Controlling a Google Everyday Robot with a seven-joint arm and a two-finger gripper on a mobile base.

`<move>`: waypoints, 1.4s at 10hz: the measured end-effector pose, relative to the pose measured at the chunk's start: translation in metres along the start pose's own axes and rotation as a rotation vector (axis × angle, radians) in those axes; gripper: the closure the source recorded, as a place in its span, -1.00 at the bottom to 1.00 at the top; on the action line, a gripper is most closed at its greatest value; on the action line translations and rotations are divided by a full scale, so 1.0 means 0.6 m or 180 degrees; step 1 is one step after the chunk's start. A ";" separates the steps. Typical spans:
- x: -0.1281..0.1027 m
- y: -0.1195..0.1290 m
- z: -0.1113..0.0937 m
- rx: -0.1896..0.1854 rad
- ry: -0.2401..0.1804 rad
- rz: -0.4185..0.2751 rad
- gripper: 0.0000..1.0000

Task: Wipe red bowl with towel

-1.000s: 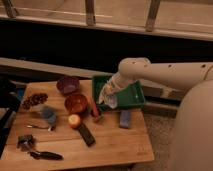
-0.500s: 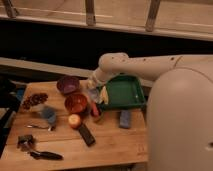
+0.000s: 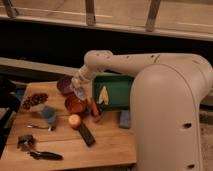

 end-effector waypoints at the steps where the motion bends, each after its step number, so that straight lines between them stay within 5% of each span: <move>1: 0.000 -0.001 -0.001 0.0003 -0.0001 0.0001 1.00; 8: 0.039 0.001 0.069 -0.0268 0.0179 0.0372 1.00; 11: 0.028 0.004 0.071 -0.0340 0.0190 0.0365 1.00; 14: 0.033 0.021 0.109 -0.0439 0.0262 0.0335 1.00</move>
